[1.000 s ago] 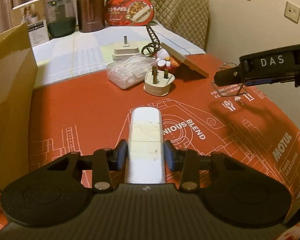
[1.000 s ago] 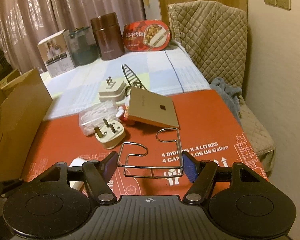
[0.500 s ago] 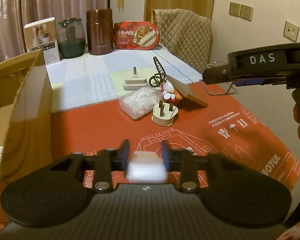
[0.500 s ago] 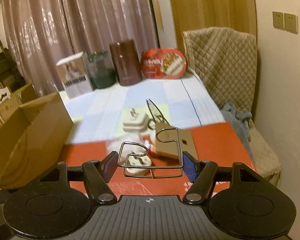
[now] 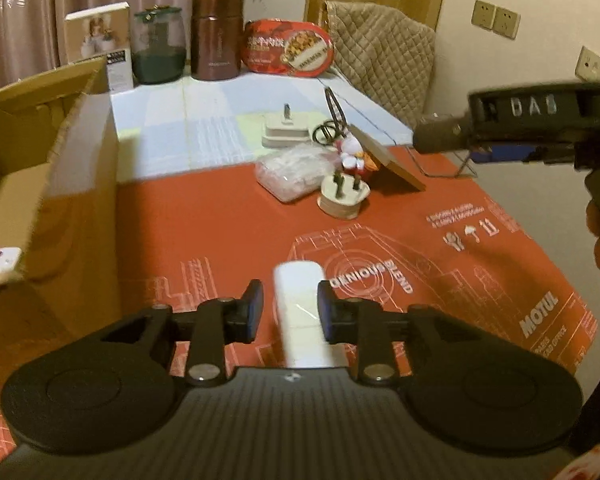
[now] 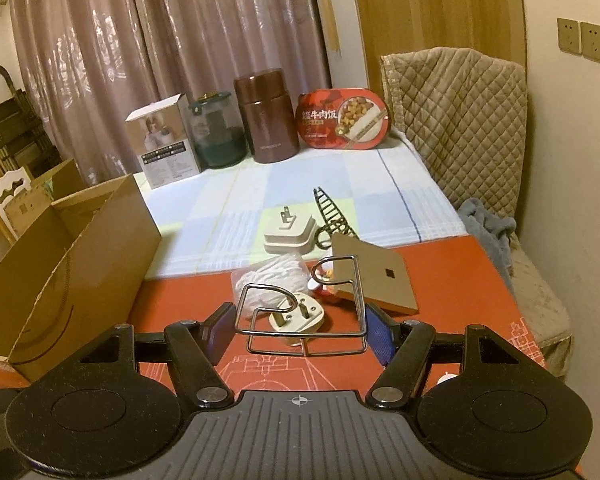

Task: Organize rigid objects
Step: 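Lift the power strip and wire rack off the table, then carry power strip and wire rack into the cardboard box and release both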

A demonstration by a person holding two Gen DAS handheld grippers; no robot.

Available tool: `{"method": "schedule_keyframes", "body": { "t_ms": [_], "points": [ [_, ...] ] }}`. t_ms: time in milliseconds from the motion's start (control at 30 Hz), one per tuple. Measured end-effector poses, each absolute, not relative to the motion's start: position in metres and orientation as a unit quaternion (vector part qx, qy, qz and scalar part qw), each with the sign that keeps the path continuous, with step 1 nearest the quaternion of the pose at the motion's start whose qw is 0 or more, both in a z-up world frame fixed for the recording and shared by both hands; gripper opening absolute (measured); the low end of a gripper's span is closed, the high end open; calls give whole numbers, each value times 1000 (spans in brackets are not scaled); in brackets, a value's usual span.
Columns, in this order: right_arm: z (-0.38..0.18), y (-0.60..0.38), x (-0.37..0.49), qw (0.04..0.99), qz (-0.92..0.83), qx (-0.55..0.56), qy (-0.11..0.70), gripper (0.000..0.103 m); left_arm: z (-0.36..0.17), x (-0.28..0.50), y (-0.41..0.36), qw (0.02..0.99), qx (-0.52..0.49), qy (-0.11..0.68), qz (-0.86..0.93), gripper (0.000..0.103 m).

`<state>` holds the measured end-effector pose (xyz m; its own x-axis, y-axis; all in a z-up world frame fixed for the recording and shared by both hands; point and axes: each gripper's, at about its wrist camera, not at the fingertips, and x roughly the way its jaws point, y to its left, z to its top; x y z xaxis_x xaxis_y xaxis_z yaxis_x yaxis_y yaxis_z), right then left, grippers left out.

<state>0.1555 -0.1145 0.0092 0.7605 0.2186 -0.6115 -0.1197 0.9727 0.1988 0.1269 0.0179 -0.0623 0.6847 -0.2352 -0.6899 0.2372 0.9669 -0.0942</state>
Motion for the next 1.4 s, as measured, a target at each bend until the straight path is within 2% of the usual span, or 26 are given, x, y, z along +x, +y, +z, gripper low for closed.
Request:
{"method": "schedule_keyframes", "body": {
  "t_ms": [233, 467, 500, 533, 767, 1133, 1400],
  "points": [
    [6, -116, 156, 934, 92, 74, 338, 65, -88, 132, 0, 913, 16, 391, -116, 48],
    [5, -114, 157, 933, 97, 77, 339, 65, -102, 135, -9, 913, 44, 390, -111, 48],
    [5, -114, 157, 933, 97, 77, 338, 65, -102, 136, -9, 913, 43, 390, -112, 44],
    [5, -114, 157, 933, 98, 78, 338, 65, -101, 136, -9, 913, 42, 390, -114, 36],
    [13, -111, 155, 935, 101, 80, 329, 65, -91, 130, -2, 916, 30, 383, -117, 35],
    [47, -91, 150, 944, 138, 88, 286, 65, -17, 123, 27, 943, 21, 319, -90, 35],
    [79, -48, 151, 943, 205, 101, 242, 65, 48, 113, 94, 961, 17, 275, -33, 35]
  ]
}}
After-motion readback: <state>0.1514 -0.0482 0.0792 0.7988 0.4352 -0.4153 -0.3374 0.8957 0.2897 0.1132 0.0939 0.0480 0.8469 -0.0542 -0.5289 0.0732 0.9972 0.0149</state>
